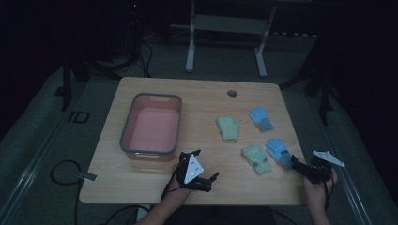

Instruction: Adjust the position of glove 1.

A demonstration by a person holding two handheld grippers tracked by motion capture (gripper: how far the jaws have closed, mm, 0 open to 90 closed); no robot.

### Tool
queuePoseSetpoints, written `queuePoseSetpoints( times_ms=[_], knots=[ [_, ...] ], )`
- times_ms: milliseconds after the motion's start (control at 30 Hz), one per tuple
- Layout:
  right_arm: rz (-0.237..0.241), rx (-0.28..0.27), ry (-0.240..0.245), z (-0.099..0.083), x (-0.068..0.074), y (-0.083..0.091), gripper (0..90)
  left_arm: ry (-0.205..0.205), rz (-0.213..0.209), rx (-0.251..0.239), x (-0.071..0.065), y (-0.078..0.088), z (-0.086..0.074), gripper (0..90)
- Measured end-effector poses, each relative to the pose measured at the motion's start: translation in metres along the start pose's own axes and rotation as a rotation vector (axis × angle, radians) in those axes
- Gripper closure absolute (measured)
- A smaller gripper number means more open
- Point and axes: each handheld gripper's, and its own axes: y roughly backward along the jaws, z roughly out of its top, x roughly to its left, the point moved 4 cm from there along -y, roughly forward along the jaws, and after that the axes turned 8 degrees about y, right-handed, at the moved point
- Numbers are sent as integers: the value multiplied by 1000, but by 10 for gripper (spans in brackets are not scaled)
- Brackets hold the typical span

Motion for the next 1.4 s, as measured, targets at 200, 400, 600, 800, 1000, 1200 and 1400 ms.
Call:
queuePoseSetpoints(
  times_ms=[200,400,600,800,1000,1200,1400],
  knots=[
    [3,-40,14,20,1,17,123,-2,0,0,0,0,0,6],
    [23,-21,49,36,4,23,139,-6,-2,1,-1,0,0,7],
    [48,-57,72,62,11,31,182,-4,-4,0,-1,0,0,7],
    [79,-98,119,86,24,38,204,-7,-3,-1,-1,0,0,6],
    [109,-112,157,103,40,39,168,-5,-3,-2,-1,0,0,7],
    [193,-118,182,112,61,39,192,-8,-5,0,-1,0,0,6],
    [255,-114,239,122,78,33,250,-7,-5,0,0,0,0,6]
  ],
)
